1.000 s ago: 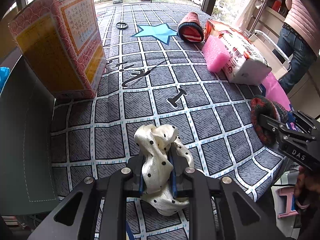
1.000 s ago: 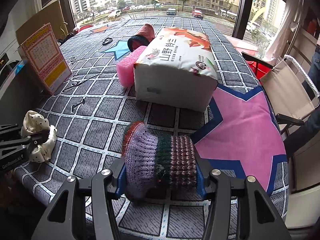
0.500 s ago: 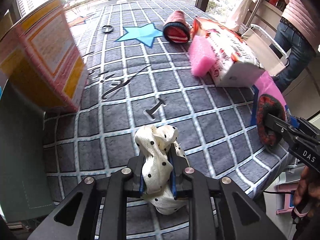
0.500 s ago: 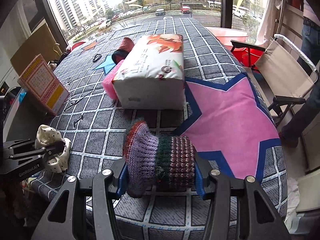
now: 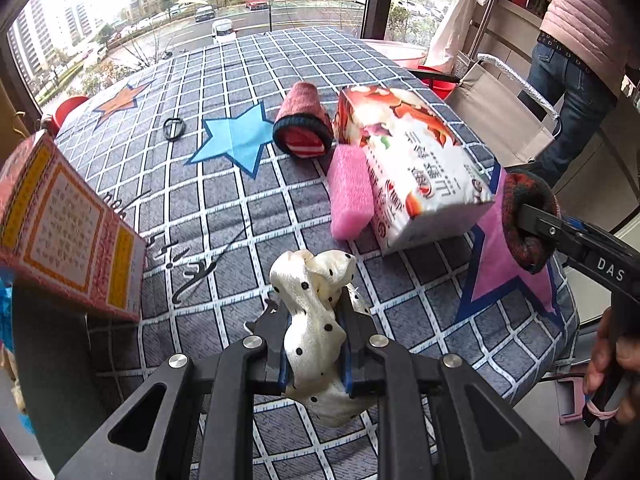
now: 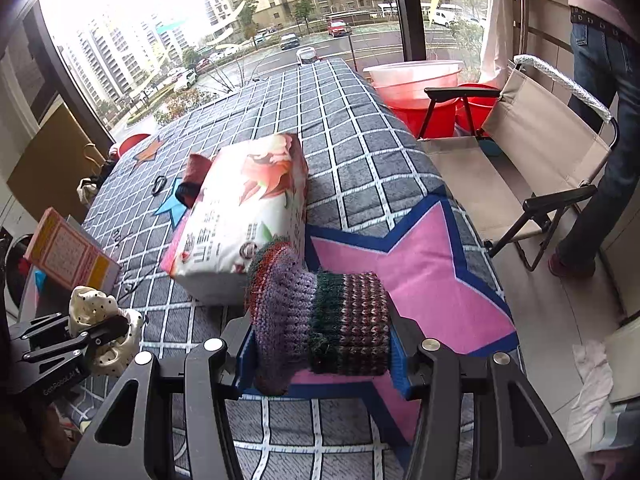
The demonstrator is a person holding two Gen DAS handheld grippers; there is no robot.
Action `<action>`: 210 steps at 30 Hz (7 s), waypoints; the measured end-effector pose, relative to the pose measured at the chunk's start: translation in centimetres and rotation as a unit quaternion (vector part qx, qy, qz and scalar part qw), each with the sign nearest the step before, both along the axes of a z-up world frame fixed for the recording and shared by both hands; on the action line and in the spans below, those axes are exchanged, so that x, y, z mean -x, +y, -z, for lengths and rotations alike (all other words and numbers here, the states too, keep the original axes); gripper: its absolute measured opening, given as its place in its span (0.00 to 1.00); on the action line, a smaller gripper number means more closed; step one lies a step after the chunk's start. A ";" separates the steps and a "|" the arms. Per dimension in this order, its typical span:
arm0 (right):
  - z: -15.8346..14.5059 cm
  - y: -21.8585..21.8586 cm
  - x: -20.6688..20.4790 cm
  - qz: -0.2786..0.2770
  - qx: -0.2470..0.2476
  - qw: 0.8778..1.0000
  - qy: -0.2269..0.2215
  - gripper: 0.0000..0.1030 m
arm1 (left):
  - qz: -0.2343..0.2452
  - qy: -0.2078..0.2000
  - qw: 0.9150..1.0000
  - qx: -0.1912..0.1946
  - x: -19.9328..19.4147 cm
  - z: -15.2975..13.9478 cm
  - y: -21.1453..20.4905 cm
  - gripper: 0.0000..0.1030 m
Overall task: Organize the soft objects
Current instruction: 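Lift the knitted hat and polka-dot fabric with both grippers off the bed, then carry the knitted hat and polka-dot fabric with both grippers over the white box, then open both grippers to drop the hat and polka-dot fabric into the box, then move both grippers back to the remaining items on the bed, then grasp the pink foam sponge with the left gripper while right gripper grasps the pink-red knitted sock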
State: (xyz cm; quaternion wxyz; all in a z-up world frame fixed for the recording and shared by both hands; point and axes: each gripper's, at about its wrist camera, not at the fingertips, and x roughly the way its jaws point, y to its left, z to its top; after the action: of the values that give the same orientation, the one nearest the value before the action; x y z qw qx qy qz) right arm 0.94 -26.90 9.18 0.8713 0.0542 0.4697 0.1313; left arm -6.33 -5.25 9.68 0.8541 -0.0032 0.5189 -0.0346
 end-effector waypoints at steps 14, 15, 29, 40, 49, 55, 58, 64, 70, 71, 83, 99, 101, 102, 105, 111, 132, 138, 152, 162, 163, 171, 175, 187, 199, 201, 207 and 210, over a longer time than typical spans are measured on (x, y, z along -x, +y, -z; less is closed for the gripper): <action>-4.4 2.9 -6.7 0.001 -0.012 0.999 -0.035 0.52 | -0.020 0.000 1.000 -0.023 -7.2 -2.5 1.2 0.20; -4.4 3.3 -6.9 -0.004 -0.011 0.999 -0.036 0.52 | -0.024 0.001 0.999 -0.023 -7.4 -2.5 1.5 0.20; -5.0 7.2 -7.8 -0.038 -0.010 0.999 -0.038 0.52 | -0.045 0.005 0.999 -0.017 -8.2 -2.7 4.0 0.20; -5.6 8.3 -7.4 -0.043 -0.007 0.998 -0.042 0.52 | -0.062 -0.009 0.998 -0.010 -7.8 -4.0 5.6 0.20; -6.3 9.4 -6.5 -0.055 -0.008 0.997 -0.049 0.52 | -0.069 -0.017 0.997 -0.005 -6.9 -4.9 6.5 0.20; -7.5 10.5 -6.3 -0.060 -0.019 0.996 -0.062 0.52 | -0.089 -0.049 0.995 0.002 -6.7 -8.2 8.8 0.20; -8.4 11.5 -6.2 -0.067 -0.028 0.995 -0.068 0.52 | -0.107 -0.065 0.992 0.009 -6.4 -9.9 10.7 0.20; -10.5 15.0 -5.6 -0.101 -0.039 0.990 -0.088 0.52 | -0.156 -0.088 0.984 0.022 -4.8 -12.4 15.7 0.20; -11.8 20.0 -4.5 -0.145 -0.051 0.983 -0.105 0.52 | -0.208 -0.103 0.972 0.025 -2.0 -13.4 21.2 0.20; -12.0 21.0 -4.2 -0.153 -0.053 0.981 -0.107 0.52 | -0.217 -0.104 0.970 0.022 -1.4 -13.3 22.1 0.20; -10.3 33.7 2.8 -0.298 -0.038 0.947 -0.112 0.52 | -0.285 -0.076 0.955 -0.019 7.3 -9.6 29.1 0.20; -5.1 39.0 10.8 -0.432 0.001 0.897 -0.091 0.52 | -0.334 -0.027 0.942 0.031 15.5 -2.7 31.9 0.20; -4.6 39.3 11.1 -0.438 0.003 0.895 -0.085 0.52 | -0.335 -0.026 0.941 0.038 16.0 -2.4 32.1 0.20; -4.4 39.4 11.2 -0.441 0.003 0.893 -0.083 0.52 | -0.335 -0.026 0.941 0.038 16.2 -2.3 32.1 0.20; -3.9 39.7 11.6 -0.448 0.005 0.890 -0.077 0.52 | -0.333 -0.025 0.942 0.041 16.8 -2.2 32.1 0.20; -3.6 40.8 11.4 -0.450 0.012 0.890 -0.076 0.52 | -0.328 -0.022 0.943 0.044 16.1 -1.9 32.5 0.20; -8.9 31.5 2.0 -0.280 -0.003 0.950 -0.140 0.84 | -0.219 -0.089 0.971 0.028 13.5 -6.3 24.0 0.75; -7.1 24.0 -5.0 -0.220 0.090 0.966 -0.101 0.84 | -0.094 -0.098 0.990 0.036 10.3 -7.1 14.7 0.75; 3.4 23.5 -15.0 -0.263 0.173 0.945 0.090 0.84 | -0.027 0.027 0.999 0.038 2.9 0.3 4.8 0.75; 0.2 22.3 -8.3 -0.324 0.118 0.939 -0.002 0.24 | -0.068 0.039 0.996 0.043 1.7 1.6 6.7 0.75; -1.2 20.8 -6.9 -0.321 0.097 0.942 -0.020 0.24 | -0.071 0.041 0.995 0.048 1.4 1.8 6.8 0.75; -4.0 10.5 3.0 -0.245 0.078 0.963 -0.083 0.25 | -0.020 0.013 0.999 0.041 -3.5 0.9 2.9 0.75; -0.3 7.2 4.3 -0.197 0.059 0.978 -0.033 0.25 | 0.001 0.008 1.000 0.031 -6.3 0.9 1.2 0.75; 1.9 4.2 5.5 -0.161 -0.011 0.987 -0.003 0.25 | 0.004 0.039 0.999 -0.002 -8.5 4.3 0.2 0.48; 4.6 5.4 5.9 -0.159 -0.017 0.987 0.022 0.25 | -0.018 0.053 0.998 0.027 -8.7 5.2 1.3 0.20; 4.3 5.8 6.6 -0.170 -0.026 0.985 0.021 0.25 | -0.020 0.034 0.999 0.012 -6.3 4.2 1.8 0.20; 4.1 7.7 9.0 -0.210 -0.017 0.977 0.019 0.25 | -0.036 0.051 0.998 0.020 3.9 3.7 4.8 0.21; 5.5 8.8 9.7 -0.208 0.015 0.978 0.013 0.25 | -0.055 0.043 0.997 0.018 6.6 5.4 5.8 0.21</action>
State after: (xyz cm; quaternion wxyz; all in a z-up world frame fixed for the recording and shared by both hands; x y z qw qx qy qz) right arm -8.75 -18.13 3.71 0.8192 -0.0559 0.4843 0.3021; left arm -12.89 0.50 4.23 0.8313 -0.0490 0.5537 0.0031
